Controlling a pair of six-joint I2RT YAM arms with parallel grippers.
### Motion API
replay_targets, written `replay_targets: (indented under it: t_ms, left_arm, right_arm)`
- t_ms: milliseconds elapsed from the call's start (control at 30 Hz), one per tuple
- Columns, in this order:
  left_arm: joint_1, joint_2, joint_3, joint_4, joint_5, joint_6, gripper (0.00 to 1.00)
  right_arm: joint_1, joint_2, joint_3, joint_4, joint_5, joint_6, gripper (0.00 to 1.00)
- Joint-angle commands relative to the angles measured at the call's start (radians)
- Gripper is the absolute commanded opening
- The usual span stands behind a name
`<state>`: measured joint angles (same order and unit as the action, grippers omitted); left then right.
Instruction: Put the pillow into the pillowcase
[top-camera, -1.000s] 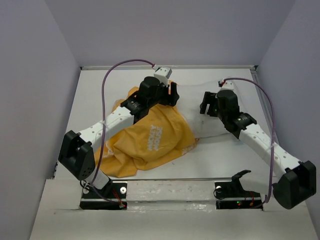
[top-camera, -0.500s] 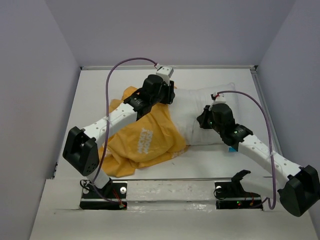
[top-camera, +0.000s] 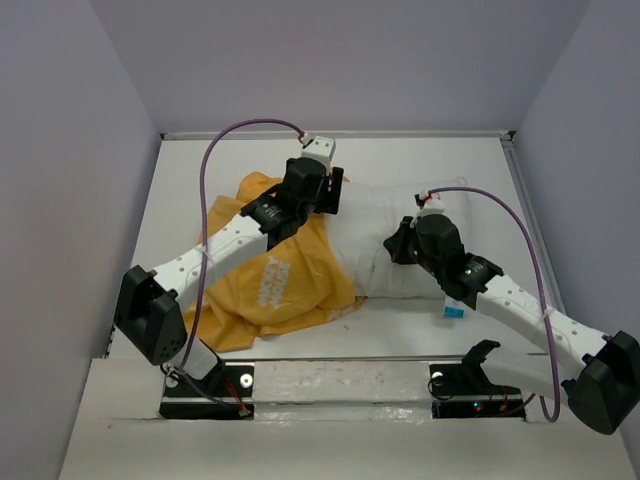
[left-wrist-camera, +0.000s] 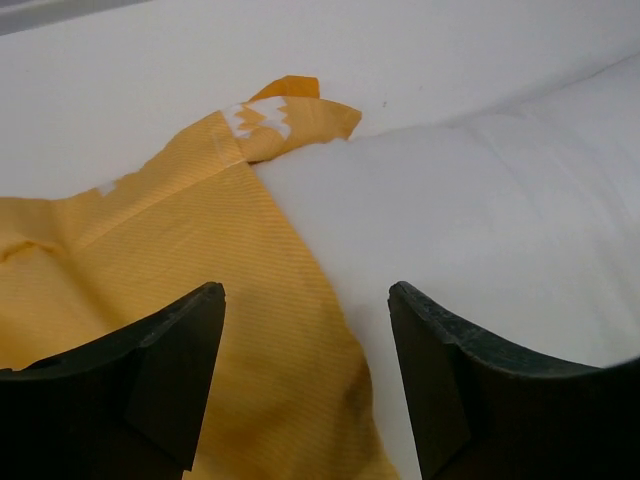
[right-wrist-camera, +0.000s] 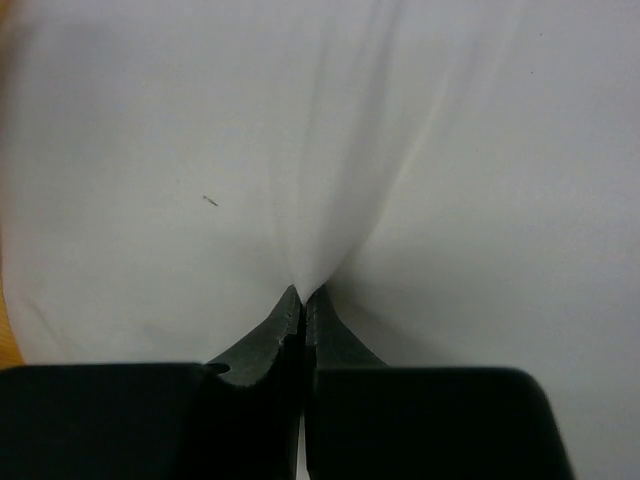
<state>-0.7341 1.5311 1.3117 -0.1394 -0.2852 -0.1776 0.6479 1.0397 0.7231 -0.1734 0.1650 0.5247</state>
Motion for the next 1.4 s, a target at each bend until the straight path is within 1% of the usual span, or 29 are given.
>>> replay_targets:
  t_ms: [0,100,133,167,200,300,467,500,533,567,600,633,700,800,833,933,967,1000,1067,1100,1133,1200,1267,1300,1367]
  left_arm:
    - [-0.014,-0.127,-0.064,0.006,-0.197,0.024,0.77]
    - [-0.014,-0.1,-0.069,-0.018,-0.114,0.018,0.7]
    - [-0.014,-0.091,-0.068,-0.023,-0.102,0.017,0.68]
    - [-0.014,-0.072,-0.066,-0.028,-0.092,0.015,0.63]
    - [-0.014,-0.063,-0.065,-0.029,-0.083,0.016,0.61]
    - [-0.014,-0.04,-0.049,-0.022,-0.019,0.023,0.6]
    - [-0.014,0.003,0.007,-0.037,-0.006,0.03,0.58]
    - [-0.014,0.007,0.014,-0.037,-0.003,0.033,0.55]
    - [-0.014,0.014,0.018,-0.04,-0.003,0.033,0.5]
    - [-0.014,0.021,0.023,-0.052,-0.037,0.03,0.27]
    - [-0.014,0.023,0.027,-0.055,-0.073,0.03,0.19]
    - [-0.014,0.021,0.027,-0.055,-0.086,0.033,0.09]
    - [-0.014,0.012,0.02,-0.048,-0.117,0.03,0.01]
    - [-0.016,-0.028,0.009,0.01,-0.095,0.026,0.0]
    - [-0.016,-0.037,0.012,0.029,-0.059,0.026,0.0]
    - [-0.019,-0.032,0.095,0.07,0.078,0.024,0.0]
    - [-0.025,-0.008,0.128,0.076,0.116,0.024,0.0]
    - [-0.034,0.006,0.194,0.078,0.139,0.021,0.0]
    - [-0.062,0.044,0.247,0.078,0.213,0.029,0.0]
    - [-0.07,0.05,0.282,0.077,0.257,0.029,0.0]
    - [-0.083,0.058,0.291,0.075,0.271,0.03,0.0]
    - [-0.091,0.052,0.275,0.073,0.281,0.033,0.0]
    - [-0.093,0.018,0.236,0.078,0.273,0.033,0.0]
    - [-0.093,0.005,0.206,0.066,0.253,0.035,0.0]
    - [-0.093,-0.047,0.178,0.023,0.137,0.041,0.0]
  right_arm:
    - [0.009,-0.007,-0.013,0.015,-0.005,0.009,0.0]
    - [0.009,0.002,-0.014,0.032,-0.018,0.011,0.0]
    - [0.018,0.003,-0.014,0.034,-0.019,0.011,0.0]
    - [0.018,0.002,-0.016,0.035,-0.021,0.011,0.0]
    - [0.018,0.0,-0.017,0.038,-0.024,0.011,0.0]
    - [0.018,-0.016,-0.03,0.041,-0.025,0.012,0.0]
    - [0.038,-0.023,-0.034,0.043,-0.032,0.014,0.0]
    - [0.038,-0.023,-0.034,0.043,-0.032,0.014,0.0]
    - [0.038,-0.023,-0.033,0.045,-0.032,0.014,0.0]
    - [0.038,-0.026,-0.039,0.046,-0.032,0.015,0.0]
    - [0.038,-0.029,-0.04,0.051,-0.032,0.015,0.0]
    - [0.038,-0.038,-0.042,0.051,-0.032,0.014,0.0]
    - [0.038,-0.046,-0.045,0.049,-0.03,0.014,0.0]
    - [0.048,-0.059,-0.051,0.046,-0.033,0.015,0.0]
    - [0.048,-0.066,-0.06,0.048,-0.032,0.021,0.0]
    - [0.113,-0.086,-0.08,0.071,-0.016,0.069,0.0]
    - [0.172,-0.081,-0.077,0.077,0.001,0.084,0.0]
    - [0.211,-0.076,-0.071,0.089,0.013,0.109,0.0]
    - [0.295,-0.04,-0.033,0.095,0.05,0.124,0.0]
    - [0.371,-0.009,-0.013,0.097,0.086,0.127,0.0]
    - [0.401,0.008,0.024,0.097,0.1,0.124,0.0]
    - [0.436,0.026,0.05,0.095,0.111,0.117,0.0]
    - [0.437,0.011,0.052,0.101,0.128,0.11,0.0]
    - [0.437,-0.001,0.049,0.095,0.146,0.103,0.0]
    - [0.437,-0.038,0.045,0.08,0.188,0.1,0.0]
